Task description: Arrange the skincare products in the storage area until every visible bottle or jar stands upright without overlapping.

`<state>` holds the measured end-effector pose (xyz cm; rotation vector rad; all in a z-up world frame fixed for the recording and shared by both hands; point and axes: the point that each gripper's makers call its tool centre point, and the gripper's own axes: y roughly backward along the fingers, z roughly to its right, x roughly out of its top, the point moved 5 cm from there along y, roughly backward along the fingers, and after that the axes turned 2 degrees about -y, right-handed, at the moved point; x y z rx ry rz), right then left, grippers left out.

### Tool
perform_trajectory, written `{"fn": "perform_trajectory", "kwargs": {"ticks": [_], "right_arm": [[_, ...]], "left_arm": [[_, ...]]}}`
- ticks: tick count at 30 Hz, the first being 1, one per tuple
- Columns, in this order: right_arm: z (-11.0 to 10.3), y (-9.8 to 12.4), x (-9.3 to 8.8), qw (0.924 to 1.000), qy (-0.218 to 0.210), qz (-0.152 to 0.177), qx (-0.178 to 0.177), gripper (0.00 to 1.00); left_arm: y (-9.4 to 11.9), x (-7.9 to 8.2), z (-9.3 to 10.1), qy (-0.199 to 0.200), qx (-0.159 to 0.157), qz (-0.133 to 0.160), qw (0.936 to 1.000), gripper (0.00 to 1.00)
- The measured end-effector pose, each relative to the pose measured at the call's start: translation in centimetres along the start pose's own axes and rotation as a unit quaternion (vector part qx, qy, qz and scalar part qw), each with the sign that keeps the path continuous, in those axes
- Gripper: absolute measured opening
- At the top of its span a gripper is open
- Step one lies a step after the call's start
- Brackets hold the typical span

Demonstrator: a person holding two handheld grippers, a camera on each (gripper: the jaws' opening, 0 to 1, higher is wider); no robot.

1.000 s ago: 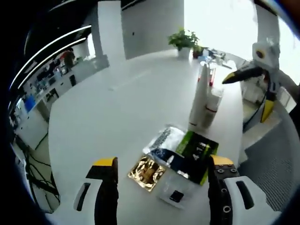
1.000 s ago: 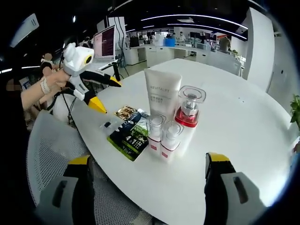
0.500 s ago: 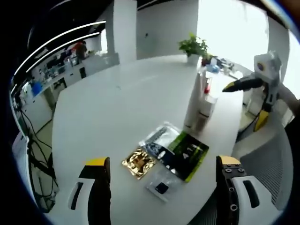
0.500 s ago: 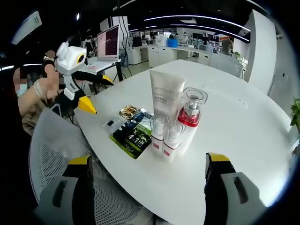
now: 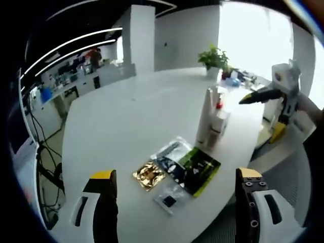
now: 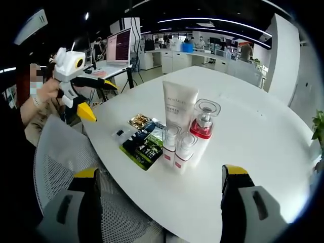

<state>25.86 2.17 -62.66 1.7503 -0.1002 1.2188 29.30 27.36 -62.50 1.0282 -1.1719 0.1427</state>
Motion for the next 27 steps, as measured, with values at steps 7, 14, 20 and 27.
{"fn": "perform_trajectory", "kwargs": {"ticks": [7,14,20,27], "right_arm": [[0.1,0.4,0.0,1.0000,0.000,0.002,-0.003,1.00],[0.1,0.5,-0.1,1.0000,-0.002,0.002,-0.005,1.00],[-0.1,0.4,-0.2,1.0000,-0.004,0.002,-0.005,1.00],[-0.2,0.6,-0.4,0.9999,-0.007,0.002,-0.009,1.00]], "left_arm": [[0.8,-0.3,0.5,0.012,0.004,0.006,0.9999,0.97],[1.7,-0.7,0.8,0.028,0.011,0.012,0.9995,0.97],[2.1,-1.4,0.3,0.028,0.021,0.012,0.9993,0.97],[2.6,-1.8,0.6,0.032,0.020,0.009,0.9993,0.96]]}}
